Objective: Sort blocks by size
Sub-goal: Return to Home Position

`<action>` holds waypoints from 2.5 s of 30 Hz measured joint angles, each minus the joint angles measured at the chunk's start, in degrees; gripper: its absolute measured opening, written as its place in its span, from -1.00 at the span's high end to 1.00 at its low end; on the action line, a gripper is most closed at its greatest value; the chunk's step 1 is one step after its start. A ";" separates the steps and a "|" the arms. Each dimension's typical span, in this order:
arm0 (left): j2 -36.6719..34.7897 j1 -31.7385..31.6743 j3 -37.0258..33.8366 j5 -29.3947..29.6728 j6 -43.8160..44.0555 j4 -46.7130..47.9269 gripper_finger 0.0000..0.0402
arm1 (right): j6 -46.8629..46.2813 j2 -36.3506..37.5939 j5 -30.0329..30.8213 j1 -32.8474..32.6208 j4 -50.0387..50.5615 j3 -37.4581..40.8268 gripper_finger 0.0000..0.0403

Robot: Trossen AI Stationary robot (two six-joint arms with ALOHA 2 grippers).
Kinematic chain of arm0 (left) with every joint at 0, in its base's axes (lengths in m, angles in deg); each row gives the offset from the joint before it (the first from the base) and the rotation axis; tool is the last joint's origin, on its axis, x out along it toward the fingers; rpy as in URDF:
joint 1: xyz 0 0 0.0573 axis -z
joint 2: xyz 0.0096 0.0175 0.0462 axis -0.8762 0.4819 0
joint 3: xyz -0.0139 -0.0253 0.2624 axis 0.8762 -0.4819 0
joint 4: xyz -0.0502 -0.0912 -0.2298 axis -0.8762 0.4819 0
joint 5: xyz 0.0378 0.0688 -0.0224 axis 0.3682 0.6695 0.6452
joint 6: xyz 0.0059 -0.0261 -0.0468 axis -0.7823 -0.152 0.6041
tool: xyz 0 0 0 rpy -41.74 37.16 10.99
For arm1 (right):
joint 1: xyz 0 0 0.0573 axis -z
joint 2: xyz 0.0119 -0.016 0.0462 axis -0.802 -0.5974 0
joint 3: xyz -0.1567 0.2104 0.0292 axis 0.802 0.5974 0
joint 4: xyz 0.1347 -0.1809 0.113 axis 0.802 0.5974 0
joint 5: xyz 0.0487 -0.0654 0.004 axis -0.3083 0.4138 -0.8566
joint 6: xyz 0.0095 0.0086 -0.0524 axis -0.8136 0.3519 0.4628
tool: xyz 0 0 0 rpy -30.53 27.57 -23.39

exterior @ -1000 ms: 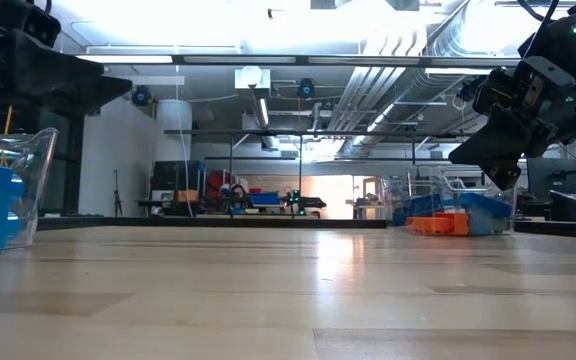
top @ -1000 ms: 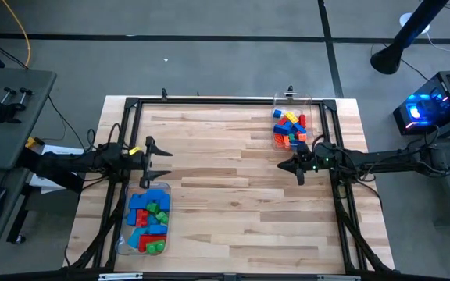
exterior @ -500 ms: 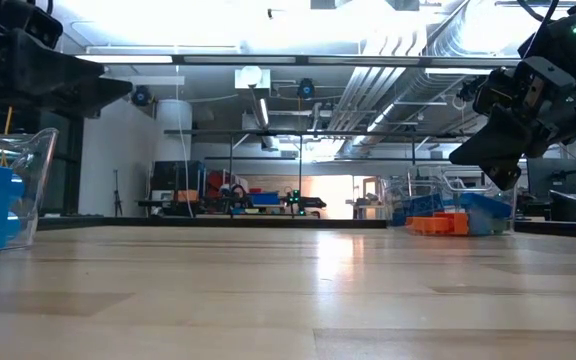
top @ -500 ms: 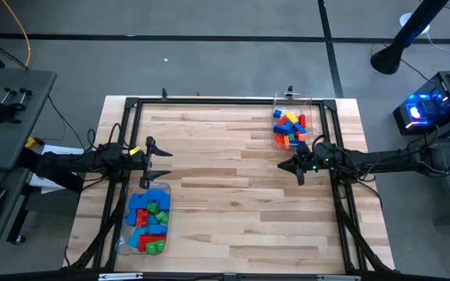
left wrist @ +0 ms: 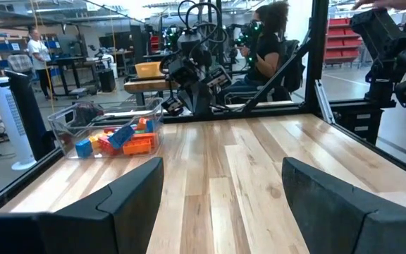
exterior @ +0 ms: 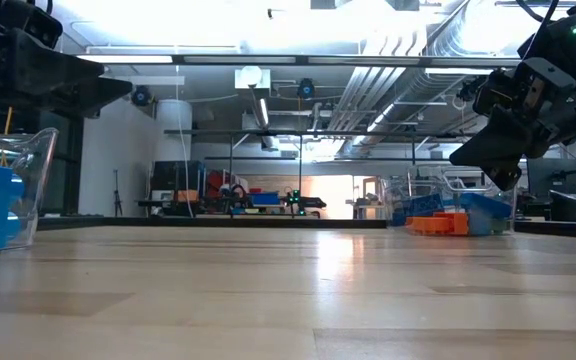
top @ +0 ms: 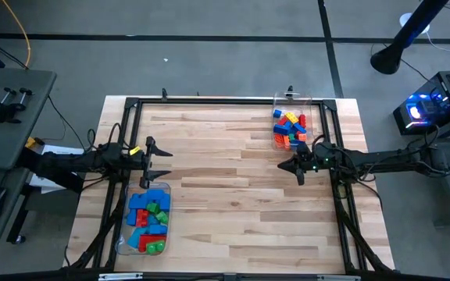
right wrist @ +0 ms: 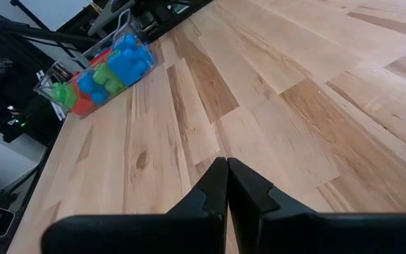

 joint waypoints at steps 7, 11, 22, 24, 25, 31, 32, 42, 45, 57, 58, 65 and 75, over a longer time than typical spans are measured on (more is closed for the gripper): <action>0.00 0.00 0.00 0.00 0.00 0.01 -0.36 | 1.51 4.58 -0.81 -2.10 1.38 -0.11 0.99; 0.00 0.00 0.00 0.00 0.00 0.02 -0.36 | 1.68 12.93 -0.85 -4.52 4.88 -0.08 0.99; 0.00 0.00 0.00 0.00 0.00 0.02 -0.36 | 15.35 33.10 -0.42 -6.35 18.38 -0.10 0.99; 0.00 0.00 0.00 0.01 0.00 0.02 -0.36 | 21.21 35.72 0.69 -5.88 18.65 -0.11 0.99; 0.00 0.00 0.00 0.02 0.00 0.02 -0.36 | 23.74 36.72 1.10 -5.61 18.59 -0.11 0.99; 0.09 0.00 0.00 0.02 0.01 0.02 -0.36 | 30.84 36.74 2.71 -5.31 18.91 -0.15 0.99; 0.07 0.00 0.00 0.02 0.00 0.02 -0.36 | 30.72 36.74 2.72 -5.31 18.84 -0.15 0.99; 0.09 0.00 0.00 0.02 0.01 0.02 -0.36 | 26.91 36.21 2.97 -5.31 18.85 -0.15 0.99; 0.09 0.00 0.00 0.02 0.00 0.02 -0.36 | 26.91 36.02 2.97 -5.31 18.86 -0.13 0.99; 0.09 0.00 0.00 0.02 0.00 0.02 -0.36 | 26.91 36.02 2.97 -5.31 18.84 -0.13 0.99; 0.09 0.00 0.00 0.02 0.02 0.02 -0.36 | 26.91 36.02 2.97 -5.31 18.84 -0.13 0.99; 0.09 0.00 0.00 0.02 0.01 0.02 -0.36 | 26.91 36.00 2.97 -5.31 18.84 -0.13 0.99; 0.09 0.00 0.00 0.02 0.00 0.02 -0.36 | 26.91 36.00 2.97 -5.31 18.84 -0.11 0.99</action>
